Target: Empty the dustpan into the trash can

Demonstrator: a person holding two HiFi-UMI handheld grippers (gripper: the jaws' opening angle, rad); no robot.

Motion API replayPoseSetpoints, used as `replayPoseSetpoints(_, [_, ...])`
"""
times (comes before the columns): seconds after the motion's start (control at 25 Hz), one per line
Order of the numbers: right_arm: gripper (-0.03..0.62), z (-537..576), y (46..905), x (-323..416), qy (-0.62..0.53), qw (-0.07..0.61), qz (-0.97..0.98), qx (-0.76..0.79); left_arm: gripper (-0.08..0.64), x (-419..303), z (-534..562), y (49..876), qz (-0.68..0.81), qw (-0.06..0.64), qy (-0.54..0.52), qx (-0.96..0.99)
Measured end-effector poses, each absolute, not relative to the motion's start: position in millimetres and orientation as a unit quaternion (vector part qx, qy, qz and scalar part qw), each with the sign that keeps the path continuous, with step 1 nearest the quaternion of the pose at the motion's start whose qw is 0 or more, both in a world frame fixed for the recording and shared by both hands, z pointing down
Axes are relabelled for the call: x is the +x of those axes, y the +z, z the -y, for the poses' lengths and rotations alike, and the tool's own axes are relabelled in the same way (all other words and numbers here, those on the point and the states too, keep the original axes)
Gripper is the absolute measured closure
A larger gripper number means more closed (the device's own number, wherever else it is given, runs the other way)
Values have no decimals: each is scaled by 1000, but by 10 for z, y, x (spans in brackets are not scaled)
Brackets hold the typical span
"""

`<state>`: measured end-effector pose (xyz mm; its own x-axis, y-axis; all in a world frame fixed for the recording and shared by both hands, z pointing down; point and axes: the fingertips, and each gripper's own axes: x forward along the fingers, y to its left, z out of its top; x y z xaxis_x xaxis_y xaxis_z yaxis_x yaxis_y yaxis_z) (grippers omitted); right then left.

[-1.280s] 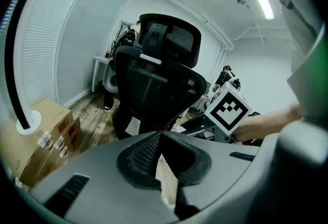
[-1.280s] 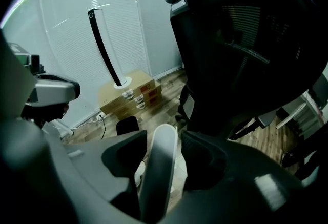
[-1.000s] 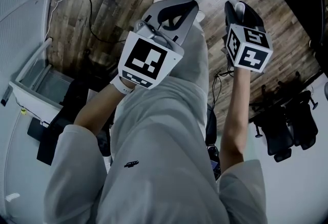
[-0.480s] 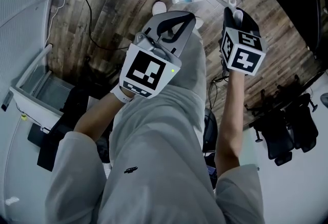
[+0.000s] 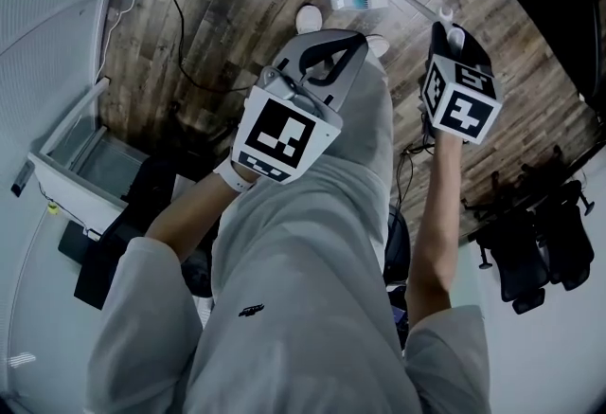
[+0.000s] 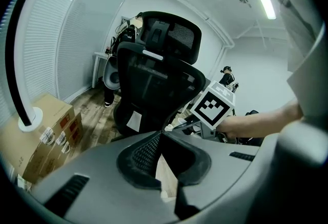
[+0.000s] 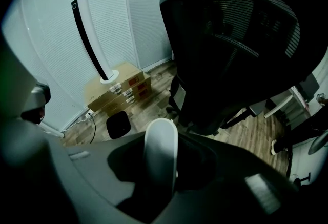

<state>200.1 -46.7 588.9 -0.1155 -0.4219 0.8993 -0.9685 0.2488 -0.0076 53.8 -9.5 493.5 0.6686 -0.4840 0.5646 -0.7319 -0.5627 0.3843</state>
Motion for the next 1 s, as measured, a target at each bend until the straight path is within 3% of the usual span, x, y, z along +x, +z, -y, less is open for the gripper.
replayPoseSetpoints(0.44, [477, 316, 5753, 2181, 381, 368, 636, 561, 554, 334, 53, 4849, 359, 305, 213, 856])
replayPoseSetpoints(1.0, [476, 324, 4990, 2145, 363, 332, 636, 595, 554, 366, 157, 4481, 359, 281, 203, 867])
